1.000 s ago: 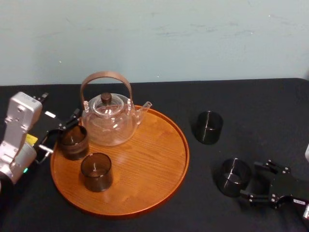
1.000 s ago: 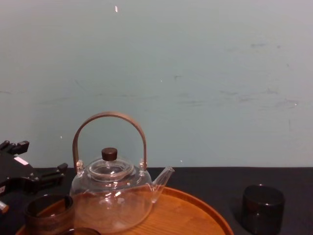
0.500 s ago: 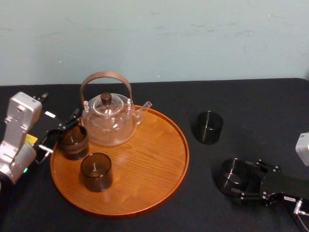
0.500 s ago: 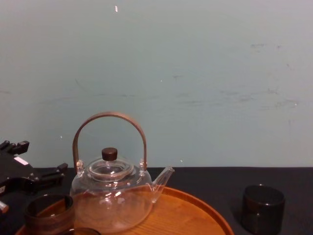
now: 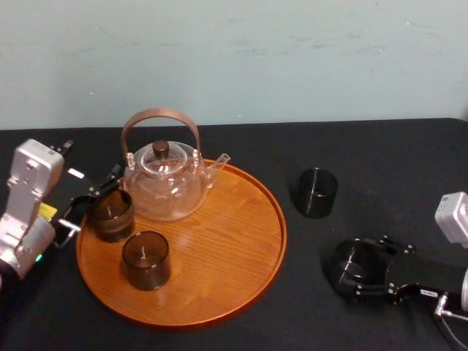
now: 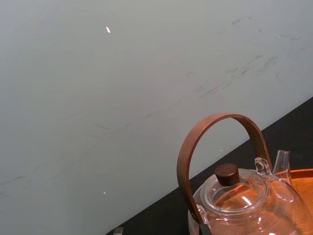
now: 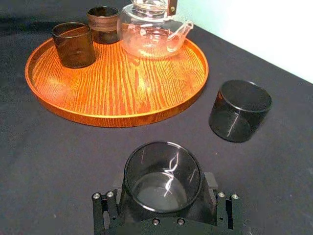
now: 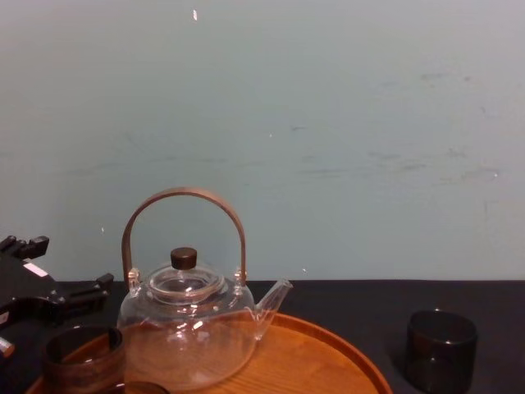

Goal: Pick up the glass from the table and place it on the tray.

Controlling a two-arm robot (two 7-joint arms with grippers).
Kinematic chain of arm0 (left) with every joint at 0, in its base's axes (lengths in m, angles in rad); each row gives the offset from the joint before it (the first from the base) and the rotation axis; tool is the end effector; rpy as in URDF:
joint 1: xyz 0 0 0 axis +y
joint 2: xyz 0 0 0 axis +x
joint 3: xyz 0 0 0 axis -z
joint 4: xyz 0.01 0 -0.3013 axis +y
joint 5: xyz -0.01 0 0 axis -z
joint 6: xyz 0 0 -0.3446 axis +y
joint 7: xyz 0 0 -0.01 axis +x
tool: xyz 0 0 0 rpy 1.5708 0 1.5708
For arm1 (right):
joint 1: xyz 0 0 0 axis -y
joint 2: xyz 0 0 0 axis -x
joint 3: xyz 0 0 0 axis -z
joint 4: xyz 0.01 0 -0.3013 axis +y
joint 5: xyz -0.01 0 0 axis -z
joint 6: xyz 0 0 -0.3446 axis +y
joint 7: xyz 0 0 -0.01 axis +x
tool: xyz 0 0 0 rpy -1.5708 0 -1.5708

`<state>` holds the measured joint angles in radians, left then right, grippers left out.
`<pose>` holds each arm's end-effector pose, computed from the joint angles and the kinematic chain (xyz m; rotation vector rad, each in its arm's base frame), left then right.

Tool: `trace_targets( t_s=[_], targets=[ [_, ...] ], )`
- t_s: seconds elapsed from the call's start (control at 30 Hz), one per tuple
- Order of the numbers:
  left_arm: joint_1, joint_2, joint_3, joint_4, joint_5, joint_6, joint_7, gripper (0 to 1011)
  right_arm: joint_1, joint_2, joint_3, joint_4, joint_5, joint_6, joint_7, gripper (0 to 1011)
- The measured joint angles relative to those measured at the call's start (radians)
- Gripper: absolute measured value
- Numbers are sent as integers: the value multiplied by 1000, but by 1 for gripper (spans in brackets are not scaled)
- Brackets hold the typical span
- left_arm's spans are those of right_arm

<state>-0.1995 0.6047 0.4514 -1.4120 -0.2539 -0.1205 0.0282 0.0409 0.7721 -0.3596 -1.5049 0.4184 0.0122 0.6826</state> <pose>0.3938 0.0796 -0.3182 0.3045 -0.2850 1.2479 0.3531 -0.1419 -0.3148 -0.4367 0.0490 -0.6215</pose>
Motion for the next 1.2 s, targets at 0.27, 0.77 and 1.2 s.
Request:
trace_targets(
  t_s=[0.27, 0.77, 1.2],
  targets=[
    [0, 0, 0, 0, 0, 0, 0, 1002, 32, -10, -25, 10, -9, 5, 4, 1002],
    [0, 0, 0, 0, 0, 0, 0, 1001, 38, -12, -34, 9, -21, 4, -5, 992],
    [0, 0, 0, 0, 0, 0, 0, 1001, 37, -11, -32, 9, -18, 3, -3, 908]
  ],
)
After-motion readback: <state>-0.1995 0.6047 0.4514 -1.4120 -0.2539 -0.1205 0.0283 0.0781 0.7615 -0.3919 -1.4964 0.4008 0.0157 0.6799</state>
